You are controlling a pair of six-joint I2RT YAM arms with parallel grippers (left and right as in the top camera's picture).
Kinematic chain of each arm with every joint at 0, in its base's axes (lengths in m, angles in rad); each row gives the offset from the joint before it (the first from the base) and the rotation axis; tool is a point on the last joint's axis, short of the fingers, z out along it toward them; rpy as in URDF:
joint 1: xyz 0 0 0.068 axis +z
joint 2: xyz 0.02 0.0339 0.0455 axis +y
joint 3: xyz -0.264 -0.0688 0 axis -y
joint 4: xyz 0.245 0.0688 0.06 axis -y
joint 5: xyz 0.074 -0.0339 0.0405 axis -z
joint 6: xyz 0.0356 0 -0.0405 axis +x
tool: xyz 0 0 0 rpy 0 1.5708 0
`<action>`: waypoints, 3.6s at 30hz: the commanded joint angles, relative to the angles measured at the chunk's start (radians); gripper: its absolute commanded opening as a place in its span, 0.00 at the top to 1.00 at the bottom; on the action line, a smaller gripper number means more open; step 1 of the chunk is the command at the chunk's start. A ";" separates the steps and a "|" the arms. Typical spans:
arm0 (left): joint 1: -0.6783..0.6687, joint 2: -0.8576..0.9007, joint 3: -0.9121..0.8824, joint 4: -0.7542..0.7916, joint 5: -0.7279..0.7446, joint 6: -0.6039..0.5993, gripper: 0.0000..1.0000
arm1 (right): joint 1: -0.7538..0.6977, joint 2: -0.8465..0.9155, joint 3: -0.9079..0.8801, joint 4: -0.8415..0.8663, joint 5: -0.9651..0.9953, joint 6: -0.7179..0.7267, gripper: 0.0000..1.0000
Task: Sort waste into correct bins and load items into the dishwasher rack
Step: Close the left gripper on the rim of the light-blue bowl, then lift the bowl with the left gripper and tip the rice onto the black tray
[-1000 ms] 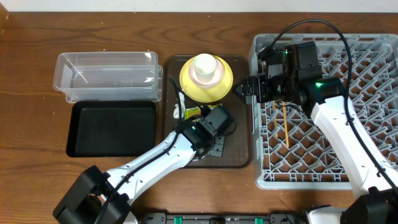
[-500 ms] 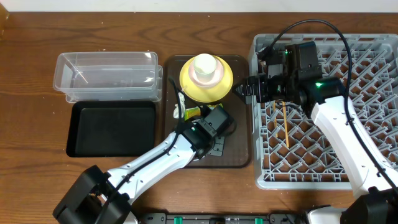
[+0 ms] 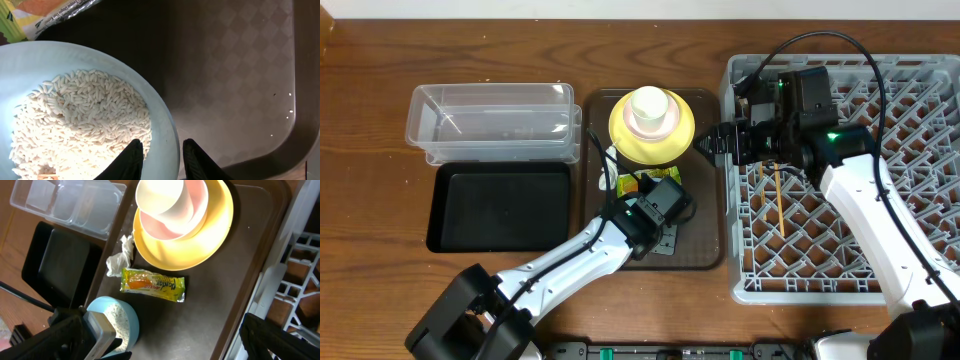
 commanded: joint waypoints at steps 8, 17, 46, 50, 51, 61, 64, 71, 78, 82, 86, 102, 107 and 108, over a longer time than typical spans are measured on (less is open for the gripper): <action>-0.002 0.007 -0.009 -0.006 -0.072 0.024 0.70 | 0.007 -0.009 0.011 0.000 -0.013 0.003 0.01; -0.002 0.007 -0.009 -0.053 -0.158 0.064 0.70 | 0.007 -0.009 0.011 0.000 -0.013 0.003 0.01; -0.002 0.007 -0.009 -0.074 -0.111 0.067 0.70 | 0.007 -0.009 0.011 0.000 -0.013 0.003 0.01; -0.002 0.007 -0.009 -0.077 -0.111 0.067 0.70 | 0.007 -0.009 0.011 0.000 -0.013 0.003 0.01; -0.002 0.007 -0.009 -0.077 -0.111 0.067 0.70 | 0.007 -0.009 0.012 0.000 -0.013 0.003 0.01; -0.003 0.007 -0.010 -0.077 -0.111 0.067 0.71 | 0.007 -0.009 0.011 0.000 -0.013 0.003 0.01; -0.003 0.008 -0.011 -0.076 -0.111 0.067 0.71 | 0.007 -0.009 0.011 0.000 -0.013 0.003 0.01; -0.003 0.034 -0.011 -0.069 -0.111 0.067 0.72 | 0.007 -0.009 0.011 0.000 -0.013 0.003 0.01; -0.002 0.038 -0.011 -0.068 -0.111 0.060 0.77 | 0.007 -0.009 0.011 0.000 -0.013 0.003 0.01; -0.002 0.032 -0.011 -0.069 -0.111 0.060 0.78 | 0.007 -0.009 0.011 0.000 -0.013 0.003 0.01; -0.002 0.010 -0.007 -0.073 -0.112 0.060 0.90 | 0.007 -0.009 0.012 0.000 -0.013 0.003 0.01; 0.000 -0.112 0.000 -0.117 -0.205 0.061 0.94 | 0.007 -0.009 0.012 0.000 -0.013 0.003 0.01; 0.000 -0.188 0.015 -0.148 -0.311 0.072 0.94 | 0.007 -0.009 0.012 0.000 -0.013 0.003 0.01; 0.000 -0.205 0.020 -0.158 -0.333 0.076 0.94 | 0.007 -0.009 0.012 0.000 -0.013 0.003 0.01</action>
